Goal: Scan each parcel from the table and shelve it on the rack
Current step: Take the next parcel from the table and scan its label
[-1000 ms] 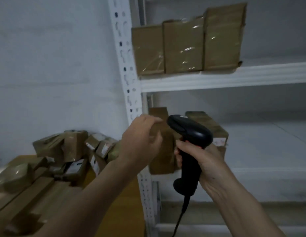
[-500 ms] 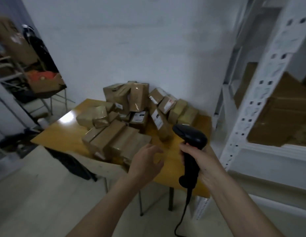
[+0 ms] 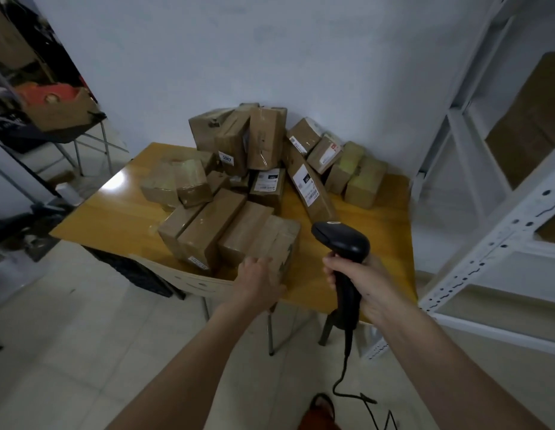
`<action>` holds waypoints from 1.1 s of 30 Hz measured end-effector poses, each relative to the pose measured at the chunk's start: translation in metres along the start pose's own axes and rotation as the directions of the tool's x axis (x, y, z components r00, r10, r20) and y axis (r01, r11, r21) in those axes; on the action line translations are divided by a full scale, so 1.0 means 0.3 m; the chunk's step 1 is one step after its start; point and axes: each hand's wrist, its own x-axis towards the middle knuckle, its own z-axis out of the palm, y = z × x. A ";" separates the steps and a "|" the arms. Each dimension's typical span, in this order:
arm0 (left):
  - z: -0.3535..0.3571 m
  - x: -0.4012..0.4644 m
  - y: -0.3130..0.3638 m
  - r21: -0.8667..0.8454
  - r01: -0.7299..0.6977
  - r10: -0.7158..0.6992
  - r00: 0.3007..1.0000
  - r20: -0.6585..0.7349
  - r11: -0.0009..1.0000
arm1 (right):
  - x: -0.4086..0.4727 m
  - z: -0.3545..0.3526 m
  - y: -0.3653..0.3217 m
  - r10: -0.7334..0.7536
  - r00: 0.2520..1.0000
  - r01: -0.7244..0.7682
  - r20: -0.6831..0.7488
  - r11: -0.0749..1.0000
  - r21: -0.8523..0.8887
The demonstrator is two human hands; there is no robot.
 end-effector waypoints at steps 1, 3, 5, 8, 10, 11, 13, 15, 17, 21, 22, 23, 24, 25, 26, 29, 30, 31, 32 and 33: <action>0.002 0.030 -0.003 -0.005 0.020 -0.020 1.000 0.009 1.000 | 0.026 0.008 0.002 0.012 1.000 -0.012 -0.004 1.000 0.000; 0.010 0.087 -0.008 -0.011 0.069 -0.069 0.997 0.034 0.998 | 0.079 0.016 0.004 0.034 0.999 -0.034 -0.013 0.999 0.001; 0.022 0.142 -0.010 0.022 0.119 -0.120 0.992 0.045 0.993 | 0.128 0.016 0.002 0.054 0.998 -0.054 -0.025 0.999 0.003; 0.050 0.224 -0.009 0.054 0.218 -0.220 0.975 0.031 0.974 | 0.197 0.003 0.003 0.085 0.996 -0.086 -0.035 0.996 -0.013; 0.081 0.268 -0.013 0.050 0.255 -0.257 0.966 0.030 0.966 | 0.236 -0.011 0.004 0.104 0.994 -0.105 -0.035 0.994 -0.028; 0.097 0.286 -0.014 0.042 0.265 -0.266 0.964 0.021 0.963 | 0.253 -0.018 0.004 0.111 0.993 -0.112 -0.037 0.993 -0.033; 0.124 0.313 -0.015 0.037 0.276 -0.275 0.961 -0.030 0.961 | 0.284 -0.035 0.007 0.130 0.990 -0.132 -0.059 0.991 -0.030; 0.140 0.329 -0.013 0.039 0.280 -0.276 0.957 -0.086 0.959 | 0.307 -0.052 0.011 0.155 0.984 -0.156 -0.086 0.988 -0.015; 0.148 0.342 -0.004 0.038 0.285 -0.279 0.953 -0.114 0.958 | 0.325 -0.067 0.011 0.170 0.982 -0.171 -0.085 0.985 -0.006; 0.173 0.361 0.031 -0.166 0.248 -0.261 0.963 -0.061 0.955 | 0.361 -0.104 -0.002 0.167 0.976 -0.163 -0.143 0.986 0.034; 0.179 0.363 0.046 -0.258 0.213 -0.224 0.974 -0.016 0.943 | 0.368 -0.116 -0.007 0.161 0.973 -0.154 -0.162 0.987 0.054; 0.189 0.369 0.058 -0.358 0.181 -0.177 0.983 0.042 0.916 | 0.373 -0.129 -0.012 0.159 0.970 -0.147 -0.183 0.986 0.076; 0.194 0.375 0.071 -0.449 0.174 -0.137 0.984 0.114 0.876 | 0.379 -0.142 -0.013 0.160 0.965 -0.143 -0.207 0.985 0.097; 0.196 0.385 0.085 -0.525 0.193 -0.107 0.976 0.190 0.829 | 0.381 -0.154 -0.015 0.161 0.960 -0.139 -0.230 0.984 0.112; 0.200 0.400 0.095 -0.587 0.229 -0.083 0.961 0.265 0.777 | 0.386 -0.166 -0.015 0.162 0.954 -0.135 -0.251 0.983 0.123; 0.200 0.451 0.123 -0.699 0.381 -0.020 0.885 0.465 0.605 | 0.391 -0.191 -0.019 0.176 0.938 -0.135 -0.299 0.979 0.153; 0.202 0.467 0.126 -0.698 0.427 -0.008 0.856 0.517 0.574 | 0.390 -0.199 -0.019 0.178 0.932 -0.132 -0.316 0.978 0.163; 0.204 0.477 0.127 -0.694 0.461 0.003 0.832 0.555 0.553 | 0.387 -0.205 -0.017 0.178 0.926 -0.127 -0.332 0.977 0.171; 0.209 0.488 0.123 -0.689 0.483 0.007 0.816 0.578 0.541 | 0.385 -0.211 -0.014 0.176 0.922 -0.120 -0.346 0.977 0.177; 0.217 0.500 0.115 -0.678 0.507 0.002 0.800 0.599 0.532 | 0.381 -0.216 -0.011 0.175 0.916 -0.114 -0.360 0.976 0.184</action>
